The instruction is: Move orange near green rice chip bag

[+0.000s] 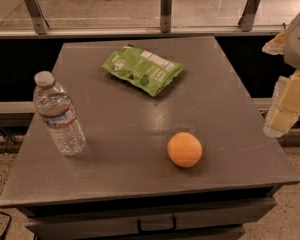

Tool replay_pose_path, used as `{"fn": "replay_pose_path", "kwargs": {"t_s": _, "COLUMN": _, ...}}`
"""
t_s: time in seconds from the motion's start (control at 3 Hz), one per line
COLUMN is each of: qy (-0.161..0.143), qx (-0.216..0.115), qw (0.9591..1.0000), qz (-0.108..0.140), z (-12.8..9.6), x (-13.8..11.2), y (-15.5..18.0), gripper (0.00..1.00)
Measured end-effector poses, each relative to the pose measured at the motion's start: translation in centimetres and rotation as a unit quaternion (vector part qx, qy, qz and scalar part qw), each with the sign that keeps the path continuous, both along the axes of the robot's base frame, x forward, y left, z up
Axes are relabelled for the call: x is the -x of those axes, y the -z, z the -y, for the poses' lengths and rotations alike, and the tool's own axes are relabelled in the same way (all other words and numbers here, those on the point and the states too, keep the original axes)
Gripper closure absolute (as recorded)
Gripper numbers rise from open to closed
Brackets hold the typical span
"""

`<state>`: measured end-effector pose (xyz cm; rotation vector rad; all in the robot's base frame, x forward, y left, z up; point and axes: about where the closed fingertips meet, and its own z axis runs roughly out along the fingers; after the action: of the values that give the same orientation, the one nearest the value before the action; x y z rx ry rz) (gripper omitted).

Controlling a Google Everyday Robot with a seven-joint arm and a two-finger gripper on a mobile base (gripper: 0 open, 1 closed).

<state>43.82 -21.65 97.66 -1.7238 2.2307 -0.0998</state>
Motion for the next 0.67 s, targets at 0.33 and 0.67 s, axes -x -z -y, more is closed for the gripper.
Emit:
{"fn": "replay_pose_path", "kwargs": {"t_s": 0.33, "qy": 0.000, "qx": 0.000, "qw": 1.0000, "qz": 0.000, "z": 0.0, "x": 0.0, "y": 0.0, "gripper": 0.00}}
{"fn": "replay_pose_path", "kwargs": {"t_s": 0.67, "qy": -0.028, "qx": -0.021, "qw": 0.9994, "qz": -0.004, "z": -1.9, "x": 0.3, "y": 0.1, "gripper": 0.00}}
